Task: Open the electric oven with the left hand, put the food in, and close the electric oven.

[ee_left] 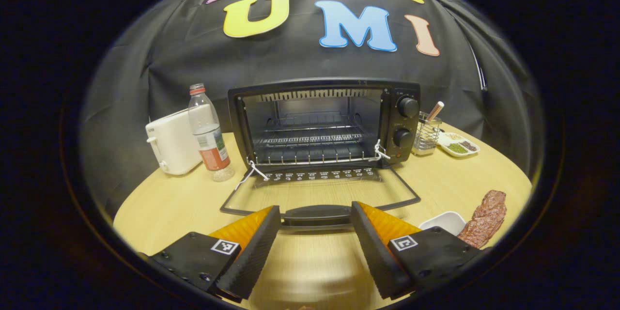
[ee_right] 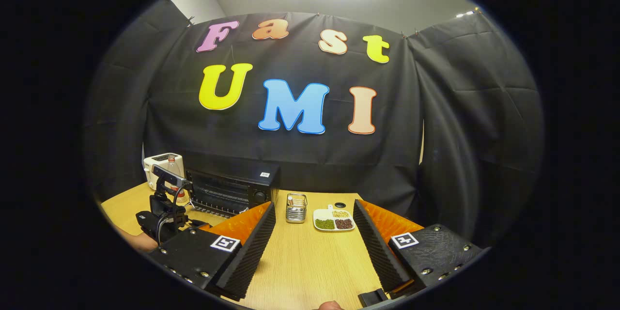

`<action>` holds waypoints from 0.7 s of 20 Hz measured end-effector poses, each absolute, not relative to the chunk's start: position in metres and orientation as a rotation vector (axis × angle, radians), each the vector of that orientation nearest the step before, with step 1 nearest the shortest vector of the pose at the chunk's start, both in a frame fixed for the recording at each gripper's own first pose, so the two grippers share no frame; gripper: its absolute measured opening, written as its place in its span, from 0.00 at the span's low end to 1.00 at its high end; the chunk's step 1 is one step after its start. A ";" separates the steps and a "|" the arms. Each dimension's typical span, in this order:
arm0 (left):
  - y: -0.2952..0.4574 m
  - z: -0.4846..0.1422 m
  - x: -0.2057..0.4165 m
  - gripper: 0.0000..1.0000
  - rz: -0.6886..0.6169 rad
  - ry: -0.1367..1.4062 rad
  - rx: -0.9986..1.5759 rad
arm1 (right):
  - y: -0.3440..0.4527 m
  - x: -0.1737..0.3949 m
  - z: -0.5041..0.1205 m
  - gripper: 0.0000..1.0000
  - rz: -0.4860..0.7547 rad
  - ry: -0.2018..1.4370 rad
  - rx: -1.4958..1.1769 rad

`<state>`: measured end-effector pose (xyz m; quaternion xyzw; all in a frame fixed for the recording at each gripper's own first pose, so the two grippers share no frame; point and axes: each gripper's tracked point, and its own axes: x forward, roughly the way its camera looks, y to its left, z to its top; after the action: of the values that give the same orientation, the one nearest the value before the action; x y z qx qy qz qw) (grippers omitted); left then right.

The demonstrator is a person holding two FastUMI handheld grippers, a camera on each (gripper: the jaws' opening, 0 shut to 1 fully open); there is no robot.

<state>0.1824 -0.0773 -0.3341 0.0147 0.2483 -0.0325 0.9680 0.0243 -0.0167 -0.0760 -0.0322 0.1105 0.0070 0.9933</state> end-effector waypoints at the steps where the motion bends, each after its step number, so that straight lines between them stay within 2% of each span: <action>1: -0.076 -0.327 0.180 0.97 -0.062 0.485 0.030 | -0.015 0.026 -0.077 0.97 0.023 0.219 -0.059; 14: -0.035 -0.133 0.142 1.00 -0.006 0.170 -0.020 | 0.025 0.057 -0.111 0.98 0.155 0.296 0.099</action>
<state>0.1417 -0.0346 -0.1331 -0.0101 0.0851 -0.0029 0.9963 0.0565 0.0249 -0.1112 0.0494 0.1472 0.0769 0.9849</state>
